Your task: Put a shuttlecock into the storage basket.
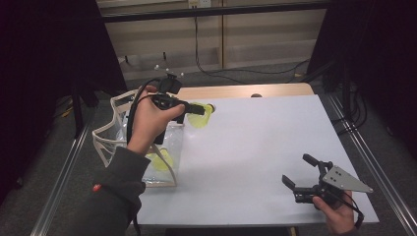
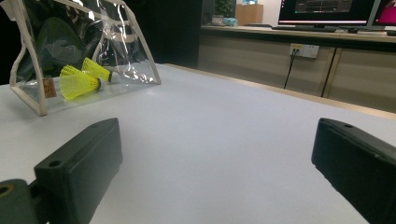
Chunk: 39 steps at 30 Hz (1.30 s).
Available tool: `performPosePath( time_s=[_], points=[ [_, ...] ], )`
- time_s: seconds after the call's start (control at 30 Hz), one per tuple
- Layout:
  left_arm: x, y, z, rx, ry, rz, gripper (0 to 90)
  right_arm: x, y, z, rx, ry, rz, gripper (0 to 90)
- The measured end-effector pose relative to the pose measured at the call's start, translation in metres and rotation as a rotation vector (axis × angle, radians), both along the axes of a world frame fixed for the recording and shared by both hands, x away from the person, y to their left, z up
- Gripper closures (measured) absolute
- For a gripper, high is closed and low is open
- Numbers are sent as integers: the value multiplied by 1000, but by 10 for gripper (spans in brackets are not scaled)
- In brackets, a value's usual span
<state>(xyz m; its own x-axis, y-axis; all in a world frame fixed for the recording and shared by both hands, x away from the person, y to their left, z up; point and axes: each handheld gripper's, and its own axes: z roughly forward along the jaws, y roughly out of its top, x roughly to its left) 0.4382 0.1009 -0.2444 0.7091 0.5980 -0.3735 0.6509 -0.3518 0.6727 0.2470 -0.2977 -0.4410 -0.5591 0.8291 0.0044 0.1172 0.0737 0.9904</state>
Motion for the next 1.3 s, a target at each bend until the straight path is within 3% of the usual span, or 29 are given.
performPosePath(
  time_s=[1.3],
  points=[
    [6,31,20,21,-12,38,842,0,0,0,1,-2,-3,16]
  ],
)
